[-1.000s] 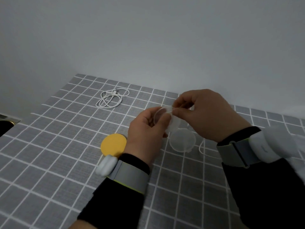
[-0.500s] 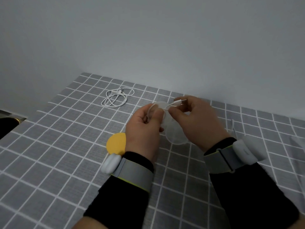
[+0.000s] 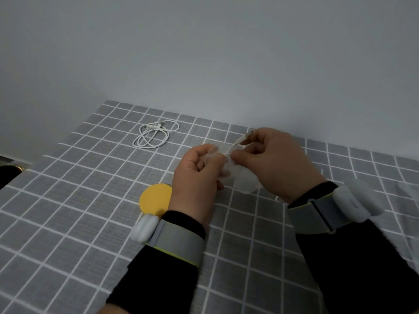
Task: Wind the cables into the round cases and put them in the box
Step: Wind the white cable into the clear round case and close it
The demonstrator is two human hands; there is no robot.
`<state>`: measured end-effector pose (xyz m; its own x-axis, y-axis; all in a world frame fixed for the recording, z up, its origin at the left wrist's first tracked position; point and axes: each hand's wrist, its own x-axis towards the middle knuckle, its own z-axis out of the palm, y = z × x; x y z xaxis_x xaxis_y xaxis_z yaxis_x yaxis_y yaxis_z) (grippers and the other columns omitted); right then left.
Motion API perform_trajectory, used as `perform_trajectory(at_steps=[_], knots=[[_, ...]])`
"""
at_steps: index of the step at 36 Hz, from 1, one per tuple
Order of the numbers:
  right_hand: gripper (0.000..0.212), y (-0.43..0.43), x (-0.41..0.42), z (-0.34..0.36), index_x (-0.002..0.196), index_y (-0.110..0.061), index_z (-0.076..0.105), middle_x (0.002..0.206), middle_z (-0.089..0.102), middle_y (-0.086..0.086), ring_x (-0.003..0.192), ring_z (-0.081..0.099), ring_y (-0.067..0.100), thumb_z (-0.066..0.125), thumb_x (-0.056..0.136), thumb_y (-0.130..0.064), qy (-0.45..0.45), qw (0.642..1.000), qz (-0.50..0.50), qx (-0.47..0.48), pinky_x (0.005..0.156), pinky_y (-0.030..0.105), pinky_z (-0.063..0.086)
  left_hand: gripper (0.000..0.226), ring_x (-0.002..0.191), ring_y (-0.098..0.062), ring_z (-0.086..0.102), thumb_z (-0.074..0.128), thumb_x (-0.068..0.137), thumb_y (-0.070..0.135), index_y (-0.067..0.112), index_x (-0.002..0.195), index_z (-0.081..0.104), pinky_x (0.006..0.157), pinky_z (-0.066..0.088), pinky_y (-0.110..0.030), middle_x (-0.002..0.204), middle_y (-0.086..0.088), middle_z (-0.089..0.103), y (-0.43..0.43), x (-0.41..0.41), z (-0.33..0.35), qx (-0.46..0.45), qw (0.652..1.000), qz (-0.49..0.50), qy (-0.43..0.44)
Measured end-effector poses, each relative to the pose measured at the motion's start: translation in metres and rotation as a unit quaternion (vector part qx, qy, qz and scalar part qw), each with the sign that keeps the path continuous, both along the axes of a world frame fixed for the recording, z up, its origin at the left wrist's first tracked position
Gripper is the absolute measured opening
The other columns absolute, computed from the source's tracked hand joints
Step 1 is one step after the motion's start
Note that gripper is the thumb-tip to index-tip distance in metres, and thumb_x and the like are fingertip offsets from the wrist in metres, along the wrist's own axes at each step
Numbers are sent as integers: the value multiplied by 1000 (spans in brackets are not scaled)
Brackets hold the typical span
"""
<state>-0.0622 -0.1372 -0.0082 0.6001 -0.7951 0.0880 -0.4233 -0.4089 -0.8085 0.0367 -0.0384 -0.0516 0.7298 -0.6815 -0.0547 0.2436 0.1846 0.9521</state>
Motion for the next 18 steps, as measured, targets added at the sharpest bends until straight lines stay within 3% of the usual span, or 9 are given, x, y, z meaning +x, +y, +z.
perform_trajectory(at_steps=[3, 5, 8, 13, 18], knots=[[21, -5, -11, 11, 92, -25, 65, 73, 73, -9, 69, 65, 2, 79, 79, -34, 40, 997, 22, -61, 67, 21, 48, 33, 63, -20, 48, 65, 90, 8, 30, 116, 66, 57, 43, -29, 72, -11, 51, 0, -2, -1, 12, 997, -41, -57], [21, -8, -17, 17, 93, -28, 64, 75, 72, -12, 69, 61, -3, 78, 79, -37, 73, 993, 44, -87, 65, 18, 43, 34, 67, -17, 59, 66, 92, 12, 33, 118, 66, 63, 50, -22, 80, -2, 64, 2, -2, -1, 14, 994, -77, -77], [21, -10, -23, 22, 93, -34, 60, 79, 70, -15, 68, 58, -6, 76, 81, -40, 127, 982, 80, -112, 61, 16, 37, 21, 93, -8, 71, 70, 91, 18, 32, 106, 68, 79, 56, -21, 102, 2, 75, 2, -4, 0, 41, 985, -120, -118], [22, -9, -25, 22, 97, -36, 59, 83, 70, -16, 74, 59, -3, 75, 82, -43, 172, 970, 114, -130, 63, 16, 38, 14, 76, 6, 67, 73, 87, 17, 28, 94, 66, 68, 51, -11, 88, 9, 72, 3, -4, 0, 62, 975, -121, -176], [23, -6, -20, 20, 107, -33, 63, 95, 68, -16, 84, 59, 1, 71, 86, -39, 153, 972, 92, -155, 75, 20, 43, 15, 83, 1, 69, 72, 88, 12, 18, 101, 69, 73, 52, -13, 94, 3, 74, 0, 0, -7, 57, 984, -79, -146]])
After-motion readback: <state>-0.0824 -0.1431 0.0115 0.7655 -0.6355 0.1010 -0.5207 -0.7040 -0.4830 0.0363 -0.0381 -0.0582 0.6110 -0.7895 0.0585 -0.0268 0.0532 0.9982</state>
